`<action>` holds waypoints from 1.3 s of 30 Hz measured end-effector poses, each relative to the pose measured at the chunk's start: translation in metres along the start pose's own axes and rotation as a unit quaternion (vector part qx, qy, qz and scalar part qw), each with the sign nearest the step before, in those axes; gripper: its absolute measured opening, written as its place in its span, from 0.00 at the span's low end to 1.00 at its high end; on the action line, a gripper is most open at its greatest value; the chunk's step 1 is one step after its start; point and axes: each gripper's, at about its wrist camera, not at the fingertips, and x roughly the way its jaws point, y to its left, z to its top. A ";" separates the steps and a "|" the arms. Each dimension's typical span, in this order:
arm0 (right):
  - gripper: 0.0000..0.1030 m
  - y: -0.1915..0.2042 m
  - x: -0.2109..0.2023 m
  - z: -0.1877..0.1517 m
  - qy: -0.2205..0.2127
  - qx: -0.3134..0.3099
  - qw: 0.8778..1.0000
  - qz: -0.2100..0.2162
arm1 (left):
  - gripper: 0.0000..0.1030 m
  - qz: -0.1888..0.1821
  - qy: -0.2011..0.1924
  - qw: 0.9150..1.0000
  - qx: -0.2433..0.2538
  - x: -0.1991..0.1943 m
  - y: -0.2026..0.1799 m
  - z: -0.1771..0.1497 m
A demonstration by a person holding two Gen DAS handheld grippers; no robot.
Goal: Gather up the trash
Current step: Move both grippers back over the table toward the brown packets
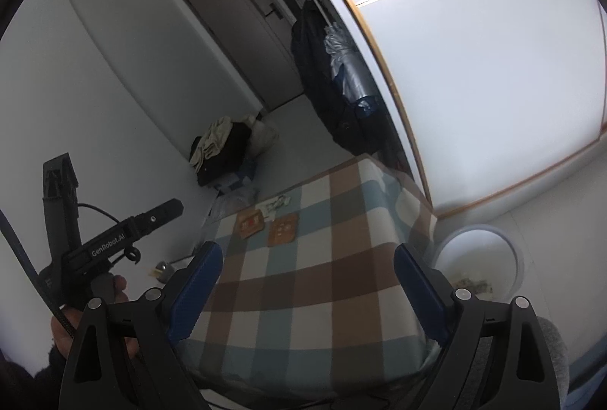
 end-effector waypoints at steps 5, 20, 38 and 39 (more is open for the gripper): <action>0.90 0.038 0.016 -0.004 0.019 -0.025 0.999 -0.006 | 0.62 0.012 -0.027 0.999 -0.035 -0.023 0.039 0.002; 0.90 0.136 0.086 -0.012 0.043 -0.094 0.995 -0.009 | 0.62 0.049 -0.065 0.994 -0.068 -0.026 0.117 0.006; 0.90 0.112 0.207 -0.017 0.150 -0.074 0.978 -0.127 | 0.69 0.074 -0.018 0.991 -0.110 0.054 0.188 -0.008; 0.90 0.109 0.215 -0.016 0.158 -0.074 0.976 -0.133 | 0.69 0.068 -0.019 0.991 -0.111 0.053 0.188 -0.006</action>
